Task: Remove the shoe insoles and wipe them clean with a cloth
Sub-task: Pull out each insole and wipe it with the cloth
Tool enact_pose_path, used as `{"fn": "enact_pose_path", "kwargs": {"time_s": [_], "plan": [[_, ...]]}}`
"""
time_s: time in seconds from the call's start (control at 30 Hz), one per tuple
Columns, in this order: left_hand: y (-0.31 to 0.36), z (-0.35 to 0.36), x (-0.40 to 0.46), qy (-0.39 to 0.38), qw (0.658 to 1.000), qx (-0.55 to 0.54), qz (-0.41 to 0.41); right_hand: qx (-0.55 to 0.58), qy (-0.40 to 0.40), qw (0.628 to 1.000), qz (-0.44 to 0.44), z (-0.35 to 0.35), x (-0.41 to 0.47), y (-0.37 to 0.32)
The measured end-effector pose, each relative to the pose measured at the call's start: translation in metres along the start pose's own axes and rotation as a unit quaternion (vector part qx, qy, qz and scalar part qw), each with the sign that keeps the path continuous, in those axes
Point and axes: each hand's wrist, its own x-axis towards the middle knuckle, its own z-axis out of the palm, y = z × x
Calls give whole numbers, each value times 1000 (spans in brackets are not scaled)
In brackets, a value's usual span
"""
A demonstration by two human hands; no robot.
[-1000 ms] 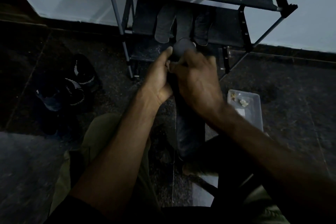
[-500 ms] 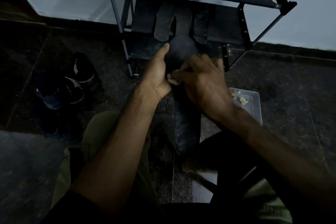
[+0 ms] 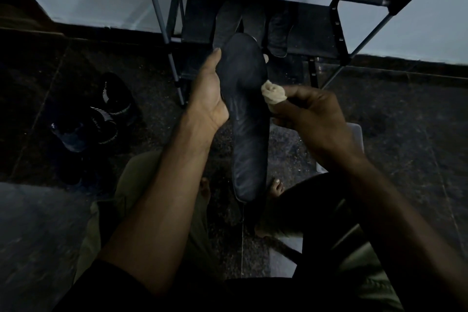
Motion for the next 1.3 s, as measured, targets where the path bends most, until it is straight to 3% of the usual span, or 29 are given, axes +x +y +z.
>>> {"fn": "enact_pose_path", "kwargs": {"time_s": [0.27,0.67,0.83,0.9,1.0,1.2,1.3], "plan": [[-6,-1,2,-69,997,26,4,4,56,998,-5,4,13,3],[-13,-2,-4,-152,985,-82,30,115,128,985,-5,12,30,0],[-19,-1,-2,-165,982,-87,-6,6,104,989,-102,18,21,2],[-20,-1,-1,-169,980,-102,-19,-181,114,955,-204,19,19,9],[-20,4,-5,-176,978,-105,-21,-405,143,854,-295,24,18,13],[-20,8,-13,-183,974,-130,-6,-529,137,758,-356,38,11,1],[-21,8,-11,-132,980,-146,36,-541,174,741,-358,33,22,-13]]}}
